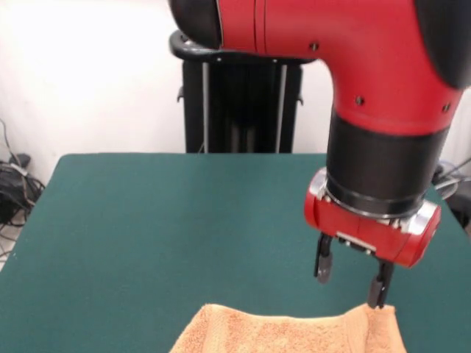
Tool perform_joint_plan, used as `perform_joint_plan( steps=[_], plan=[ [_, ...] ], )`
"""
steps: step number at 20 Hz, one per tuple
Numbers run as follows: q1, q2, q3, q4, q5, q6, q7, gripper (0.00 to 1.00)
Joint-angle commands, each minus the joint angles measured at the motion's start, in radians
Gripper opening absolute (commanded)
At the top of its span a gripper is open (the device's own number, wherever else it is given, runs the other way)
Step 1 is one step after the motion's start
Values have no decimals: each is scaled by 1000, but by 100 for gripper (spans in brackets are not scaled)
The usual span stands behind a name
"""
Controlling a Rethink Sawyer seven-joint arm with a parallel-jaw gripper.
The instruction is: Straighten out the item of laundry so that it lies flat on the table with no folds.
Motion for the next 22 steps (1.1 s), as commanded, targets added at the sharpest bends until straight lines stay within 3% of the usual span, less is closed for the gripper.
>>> perform_joint_plan(
  steps=[1, 14, 22],
  plan=[
    [-7, 23, 106, 85, -38, -60, -81, 100],
    [2, -14, 99, 132, -36, -67, -66, 100],
    [25, 0, 79, 179, -67, -159, -26, 100]
  ],
)
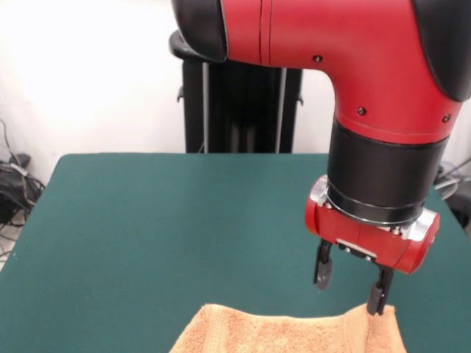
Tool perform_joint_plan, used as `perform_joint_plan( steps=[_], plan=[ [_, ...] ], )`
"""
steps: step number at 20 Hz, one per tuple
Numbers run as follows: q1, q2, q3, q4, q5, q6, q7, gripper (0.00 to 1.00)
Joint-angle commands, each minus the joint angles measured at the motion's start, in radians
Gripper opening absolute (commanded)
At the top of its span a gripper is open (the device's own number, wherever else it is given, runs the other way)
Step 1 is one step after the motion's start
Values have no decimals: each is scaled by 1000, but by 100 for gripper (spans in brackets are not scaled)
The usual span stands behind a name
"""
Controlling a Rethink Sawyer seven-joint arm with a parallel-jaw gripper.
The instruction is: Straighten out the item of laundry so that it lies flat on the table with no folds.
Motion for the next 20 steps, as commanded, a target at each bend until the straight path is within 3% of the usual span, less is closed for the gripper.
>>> perform_joint_plan(
  steps=[1, 12, 20],
  plan=[
    [17, 9, 83, 175, -51, -130, -25, 100],
    [5, 89, 112, 132, -58, -208, -57, 100],
    [4, 108, 113, 78, -63, -156, -103, 100]
  ],
)
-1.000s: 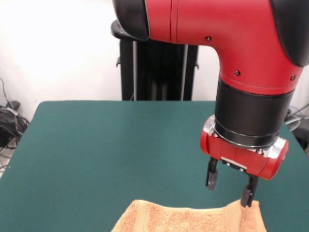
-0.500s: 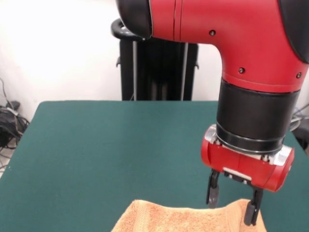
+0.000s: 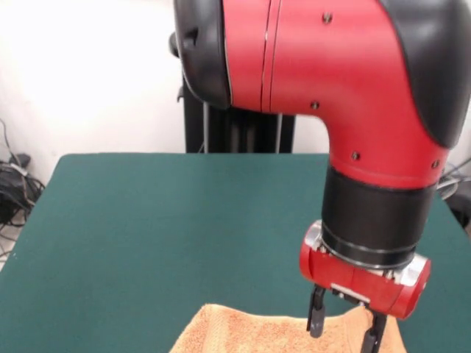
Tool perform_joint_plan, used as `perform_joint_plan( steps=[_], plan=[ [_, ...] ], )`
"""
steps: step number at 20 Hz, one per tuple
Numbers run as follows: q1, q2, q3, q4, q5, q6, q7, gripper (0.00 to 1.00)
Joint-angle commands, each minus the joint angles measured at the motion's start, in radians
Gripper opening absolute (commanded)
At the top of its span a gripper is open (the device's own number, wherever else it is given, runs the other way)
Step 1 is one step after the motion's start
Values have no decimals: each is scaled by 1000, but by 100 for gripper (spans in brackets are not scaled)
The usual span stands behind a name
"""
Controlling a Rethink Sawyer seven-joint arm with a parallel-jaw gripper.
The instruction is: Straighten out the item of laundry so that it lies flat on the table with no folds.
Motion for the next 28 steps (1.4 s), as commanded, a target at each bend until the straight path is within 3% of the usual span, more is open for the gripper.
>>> perform_joint_plan(
  steps=[1, 15, 28],
  plan=[
    [1, 53, 114, 72, -51, 18, -108, 100],
    [11, 74, 107, -17, -67, 106, -136, 100],
    [-15, 159, 159, -47, -71, -10, -173, 100]
  ],
)
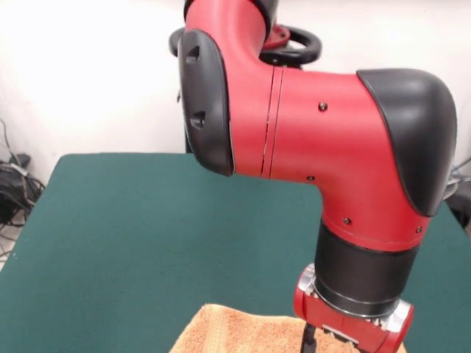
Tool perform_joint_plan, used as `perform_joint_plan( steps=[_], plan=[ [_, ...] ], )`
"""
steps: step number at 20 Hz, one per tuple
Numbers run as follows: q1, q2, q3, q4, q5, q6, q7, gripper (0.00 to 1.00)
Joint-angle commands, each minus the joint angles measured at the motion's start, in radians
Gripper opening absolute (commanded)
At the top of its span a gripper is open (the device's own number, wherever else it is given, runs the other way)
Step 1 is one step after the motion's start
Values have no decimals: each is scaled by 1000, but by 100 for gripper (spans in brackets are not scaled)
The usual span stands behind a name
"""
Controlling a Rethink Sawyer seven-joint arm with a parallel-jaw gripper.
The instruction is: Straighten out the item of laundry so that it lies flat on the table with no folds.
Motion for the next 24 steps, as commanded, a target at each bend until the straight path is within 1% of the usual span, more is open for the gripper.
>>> perform_joint_plan(
  steps=[1, 4, 5, 7, 10, 11, 13, 14, 18, 21, 24],
  plan=[
    [-14, 45, 151, 48, -36, -11, -174, 100],
    [-21, 34, 162, 71, -34, -21, -180, 100],
    [-24, 21, 166, 94, -28, -12, -175, 100],
    [-18, -48, 162, 164, 5, 91, -134, 100],
    [5, -185, 153, 256, 76, 318, -37, 100],
    [6, -212, 162, 271, 108, 402, 2, 100],
    [1, -247, 188, 296, 163, 500, 57, 100],
    [-4, -260, 201, 312, 188, 521, 72, 100],
    [-21, -274, 235, 360, 258, 515, 63, 100],
    [-23, -257, 234, 354, 268, 504, 32, 100],
    [-22, -237, 221, 323, 252, 516, 11, 100]
  ],
)
